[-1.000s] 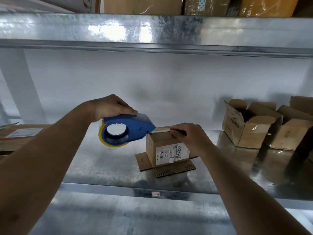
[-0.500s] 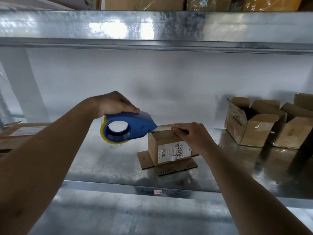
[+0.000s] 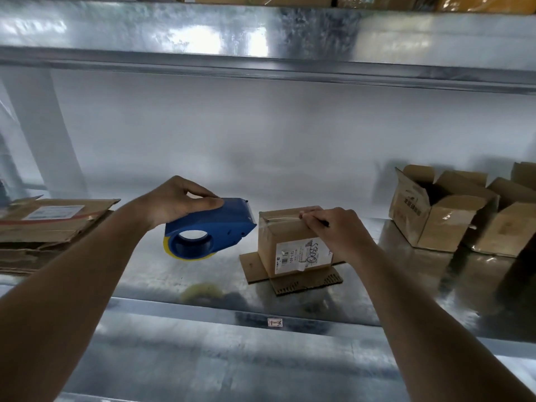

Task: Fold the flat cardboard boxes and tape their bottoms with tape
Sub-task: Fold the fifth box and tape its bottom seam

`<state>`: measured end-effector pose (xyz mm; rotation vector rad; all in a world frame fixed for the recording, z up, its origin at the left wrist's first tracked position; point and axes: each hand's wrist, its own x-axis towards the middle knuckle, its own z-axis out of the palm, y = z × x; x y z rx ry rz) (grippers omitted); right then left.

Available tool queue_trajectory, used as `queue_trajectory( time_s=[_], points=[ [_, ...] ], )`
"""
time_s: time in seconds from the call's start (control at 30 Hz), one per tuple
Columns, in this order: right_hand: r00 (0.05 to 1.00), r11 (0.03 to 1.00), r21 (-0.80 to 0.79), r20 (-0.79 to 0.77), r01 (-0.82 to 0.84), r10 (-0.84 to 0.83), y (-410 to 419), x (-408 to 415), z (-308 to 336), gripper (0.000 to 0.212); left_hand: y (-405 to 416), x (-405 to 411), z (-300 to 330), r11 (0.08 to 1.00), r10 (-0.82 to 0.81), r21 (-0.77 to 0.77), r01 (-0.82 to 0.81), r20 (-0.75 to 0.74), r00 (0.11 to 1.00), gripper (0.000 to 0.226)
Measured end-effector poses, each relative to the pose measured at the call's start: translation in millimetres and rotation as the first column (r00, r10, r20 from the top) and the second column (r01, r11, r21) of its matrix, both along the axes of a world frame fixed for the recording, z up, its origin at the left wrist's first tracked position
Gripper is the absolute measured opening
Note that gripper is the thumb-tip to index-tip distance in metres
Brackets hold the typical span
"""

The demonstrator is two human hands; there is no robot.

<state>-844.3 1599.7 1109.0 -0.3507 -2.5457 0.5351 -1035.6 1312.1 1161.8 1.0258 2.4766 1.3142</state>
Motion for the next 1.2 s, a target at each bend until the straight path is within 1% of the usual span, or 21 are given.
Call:
queue_trajectory(
  time_s=[0.07,0.13,0.2,0.23,0.3,0.33,0.43,0.53,0.6,0.67,0.7,0.73,0.77,0.83,0.93,1.0,1.1,1.2],
  points=[
    [1.0,0.999,0.027,0.02,0.021,-0.022,-3.6,-1.7,2.6,0.034,-1.9,2.7,-1.1,1.0,-0.02,0.024,0.02,-0.004,1.0,0.008],
    [0.995,0.991,0.111,0.07,0.068,-0.076,-12.2,-5.0,9.5,0.037,0.7,7.1,-2.2,0.999,-0.052,0.013,0.053,-0.044,0.998,0.01],
    [0.98,0.973,0.197,0.133,0.122,-0.149,-26.6,-9.2,18.3,0.047,4.2,9.8,-4.0,0.997,-0.08,0.004,0.081,-0.084,0.993,0.014],
    [0.97,0.962,0.23,0.152,0.149,-0.187,-35.2,-10.7,22.8,0.055,5.0,10.1,-5.1,0.996,-0.085,0.004,0.086,-0.093,0.992,0.016],
    [0.959,0.945,0.273,0.167,0.18,-0.231,-48.6,-12.8,26.8,0.067,5.8,9.5,-7.5,0.996,-0.084,0.003,0.085,-0.108,0.991,0.018],
    [0.957,0.942,0.282,0.169,0.181,-0.235,-53.5,-13.2,27.4,0.07,5.9,8.9,-9.0,0.996,-0.083,0.002,0.084,-0.119,0.989,0.019],
    [0.949,0.929,0.318,0.184,0.189,-0.256,-57.9,-16.6,20.9,0.066,4.6,7.7,-13.3,0.996,-0.086,0.004,0.088,-0.175,0.981,0.025],
    [0.938,0.928,0.306,0.202,0.212,-0.281,-60.1,-23.4,18.1,0.06,0.7,6.2,-18.0,0.992,-0.116,0.03,0.124,-0.186,0.976,0.032],
    [0.96,0.941,0.305,0.184,0.149,-0.211,-63.1,-26.9,21.0,0.051,-1.1,5.7,-19.2,0.988,-0.14,0.038,0.149,-0.176,0.974,0.033],
    [0.994,0.967,0.255,0.108,-0.018,-0.01,-65.9,-29.0,21.0,0.03,-1.2,5.1,-17.8,0.985,-0.158,0.042,0.168,-0.18,0.971,0.032],
    [0.994,0.971,0.214,0.057,-0.107,0.097,-66.9,-28.8,19.4,0.024,-1.0,4.9,-16.9,0.983,-0.166,0.043,0.177,-0.184,0.969,0.032],
    [0.986,0.966,0.198,0.024,-0.168,0.167,-66.7,-29.2,16.6,0.023,-0.9,4.6,-16.1,0.982,-0.173,0.043,0.184,-0.188,0.967,0.032],
    [0.981,0.961,0.198,0.006,-0.193,0.196,-65.0,-30.0,13.0,0.023,-0.9,3.9,-15.9,0.981,-0.177,0.045,0.188,-0.187,0.966,0.032],
    [0.982,0.965,0.189,-0.026,-0.18,0.188,-60.5,-29.0,5.5,0.025,-1.3,1.5,-17.2,0.98,-0.177,0.061,0.19,-0.169,0.969,0.03],
    [0.969,0.967,0.129,-0.091,-0.219,0.231,-59.7,-22.9,0.2,0.039,-0.4,-1.9,-19.2,0.98,-0.167,0.087,0.179,-0.132,0.977,0.027],
    [0.96,0.959,0.133,-0.087,-0.252,0.265,-60.8,-20.1,-5.3,0.041,1.7,-3.7,-19.9,0.98,-0.165,0.089,0.176,-0.118,0.979,0.026],
    [0.973,0.964,0.165,-0.064,-0.211,0.224,-62.7,-20.3,-10.9,0.055,3.1,-4.9,-19.9,0.982,-0.153,0.094,0.163,-0.106,0.983,0.024],
    [0.976,0.968,0.16,-0.074,-0.193,0.207,-64.5,-21.3,-12.6,0.054,2.7,-8.1,-23.8,0.983,-0.143,0.103,0.155,-0.109,0.984,0.023]
  ],
)
